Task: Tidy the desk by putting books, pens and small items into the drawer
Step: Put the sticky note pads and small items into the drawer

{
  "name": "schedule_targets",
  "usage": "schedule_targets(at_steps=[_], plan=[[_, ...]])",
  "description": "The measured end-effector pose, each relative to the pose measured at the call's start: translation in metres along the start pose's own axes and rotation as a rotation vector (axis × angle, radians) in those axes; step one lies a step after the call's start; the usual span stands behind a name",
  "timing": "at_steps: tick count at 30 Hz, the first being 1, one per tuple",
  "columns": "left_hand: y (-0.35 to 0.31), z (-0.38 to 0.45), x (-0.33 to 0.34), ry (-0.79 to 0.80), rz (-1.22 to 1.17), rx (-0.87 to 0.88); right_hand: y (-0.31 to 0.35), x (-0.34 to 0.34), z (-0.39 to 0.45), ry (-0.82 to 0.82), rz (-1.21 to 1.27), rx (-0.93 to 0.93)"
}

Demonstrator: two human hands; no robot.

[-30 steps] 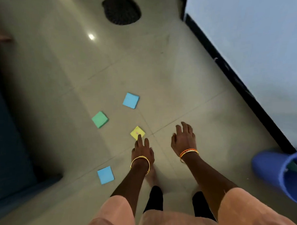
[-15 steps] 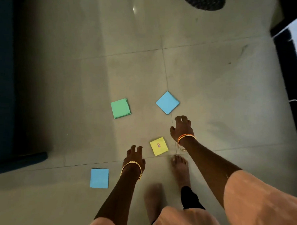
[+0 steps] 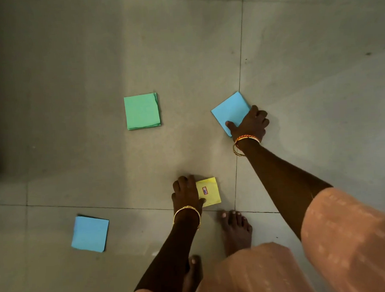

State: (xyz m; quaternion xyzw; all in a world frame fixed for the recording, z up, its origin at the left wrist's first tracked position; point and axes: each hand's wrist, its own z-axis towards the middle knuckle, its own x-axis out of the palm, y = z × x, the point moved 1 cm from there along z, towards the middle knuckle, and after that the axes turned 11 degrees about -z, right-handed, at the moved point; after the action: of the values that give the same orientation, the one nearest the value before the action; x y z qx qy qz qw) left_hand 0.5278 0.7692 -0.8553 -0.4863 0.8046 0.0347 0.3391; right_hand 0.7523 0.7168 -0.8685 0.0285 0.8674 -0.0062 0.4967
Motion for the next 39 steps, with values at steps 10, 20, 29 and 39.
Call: schedule_targets(at_steps=[10,20,29,39], plan=[[-0.002,0.013,-0.013,0.050,-0.129,-0.128,-0.004,-0.020,0.005,0.222,0.205,0.115],[-0.028,-0.026,-0.025,0.151,-0.191,-0.123,-0.056,-0.047,-0.044,0.426,0.813,0.272],[-0.036,-0.014,0.035,-0.141,0.228,-0.114,-0.067,-0.011,-0.028,0.467,1.006,0.263],[-0.019,-0.031,-0.026,0.133,-0.291,-0.126,-0.057,-0.049,-0.070,0.505,1.124,0.294]])
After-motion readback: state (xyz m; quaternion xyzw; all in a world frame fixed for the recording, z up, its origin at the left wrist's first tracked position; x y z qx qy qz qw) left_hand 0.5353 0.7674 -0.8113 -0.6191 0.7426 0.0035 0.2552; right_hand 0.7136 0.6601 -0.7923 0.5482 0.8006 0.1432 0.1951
